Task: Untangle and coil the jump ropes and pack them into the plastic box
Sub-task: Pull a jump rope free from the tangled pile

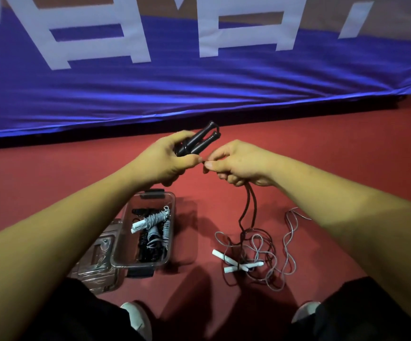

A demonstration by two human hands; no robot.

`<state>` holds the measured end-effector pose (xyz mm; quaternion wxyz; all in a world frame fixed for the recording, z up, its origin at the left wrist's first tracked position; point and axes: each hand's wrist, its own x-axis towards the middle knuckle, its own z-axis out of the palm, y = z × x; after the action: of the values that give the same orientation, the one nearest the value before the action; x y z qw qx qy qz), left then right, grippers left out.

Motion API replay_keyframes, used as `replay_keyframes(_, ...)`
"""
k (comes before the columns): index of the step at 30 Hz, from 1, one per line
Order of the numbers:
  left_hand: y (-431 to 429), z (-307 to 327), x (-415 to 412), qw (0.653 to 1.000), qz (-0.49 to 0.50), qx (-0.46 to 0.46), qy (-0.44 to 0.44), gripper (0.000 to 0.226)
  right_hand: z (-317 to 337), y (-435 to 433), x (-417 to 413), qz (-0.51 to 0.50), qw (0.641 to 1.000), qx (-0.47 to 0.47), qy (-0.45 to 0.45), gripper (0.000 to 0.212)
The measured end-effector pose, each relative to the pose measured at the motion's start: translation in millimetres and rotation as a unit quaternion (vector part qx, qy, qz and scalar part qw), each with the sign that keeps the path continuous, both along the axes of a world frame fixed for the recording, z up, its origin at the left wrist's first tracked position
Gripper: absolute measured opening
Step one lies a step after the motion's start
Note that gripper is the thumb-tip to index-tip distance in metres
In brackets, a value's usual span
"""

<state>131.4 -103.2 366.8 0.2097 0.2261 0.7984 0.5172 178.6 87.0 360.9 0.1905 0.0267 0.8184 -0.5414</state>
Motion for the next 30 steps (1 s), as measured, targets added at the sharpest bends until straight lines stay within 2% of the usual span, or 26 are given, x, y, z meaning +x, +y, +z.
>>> replay_keyframes(3, -2.2, -1.7, -7.4, 0.997, 0.022, -0.045, 0.052, 0.019, 4.6, 4.7, 3.2, 0.021, 1.0, 0.017, 0.002, 0.015)
replay_keyframes(5, -5.8, -4.7, -15.4, 0.992, 0.046, -0.089, 0.077, 0.018, 5.4, 6.0, 4.8, 0.033, 0.999, 0.03, -0.015, 0.02)
replay_keyframes(7, -9.4, -7.7, -20.1, 0.974, 0.03, -0.191, 0.118, 0.021, 6.5, 0.2, 6.6, 0.05, 0.996, 0.065, -0.017, 0.02)
replay_keyframes(10, -7.0, -16.9, -18.3, 0.916, -0.004, -0.349, 0.199, 0.029, 10.4, -18.2, 9.1, 0.109, 0.977, 0.181, 0.027, 0.011)
replay_keyframes(13, 1.8, -23.4, -10.6, 0.883, -0.007, -0.403, 0.241, 0.031, 16.6, -26.9, 7.7, 0.133, 0.943, 0.294, 0.082, 0.017)
replay_keyframes(15, 7.1, -24.8, -4.8, 0.88, -0.05, -0.418, 0.219, 0.028, 19.7, -19.5, 5.9, 0.116, 0.924, 0.341, 0.132, 0.013)
replay_keyframes(18, 12.7, -27.7, 6.5, 0.888, -0.136, -0.408, 0.166, 0.025, 19.4, -5.3, 3.8, 0.112, 0.919, 0.333, 0.179, 0.01)
replay_keyframes(21, 14.0, -21.6, 20.5, 0.914, -0.171, -0.344, 0.131, 0.046, 19.3, 4.3, 1.7, 0.123, 0.931, 0.278, 0.204, 0.015)
replay_keyframes(26, 9.3, 2.5, 32.8, 0.926, -0.227, -0.267, 0.141, 0.025, 19.2, 21.4, -3.1, 0.083, 0.965, 0.146, 0.202, 0.022)
replay_keyframes(30, 10.4, 10.1, 43.9, 0.957, -0.217, -0.158, 0.11, 0.014, 6.4, 32.5, -7.3, 0.04, 0.982, 0.062, 0.174, 0.004)
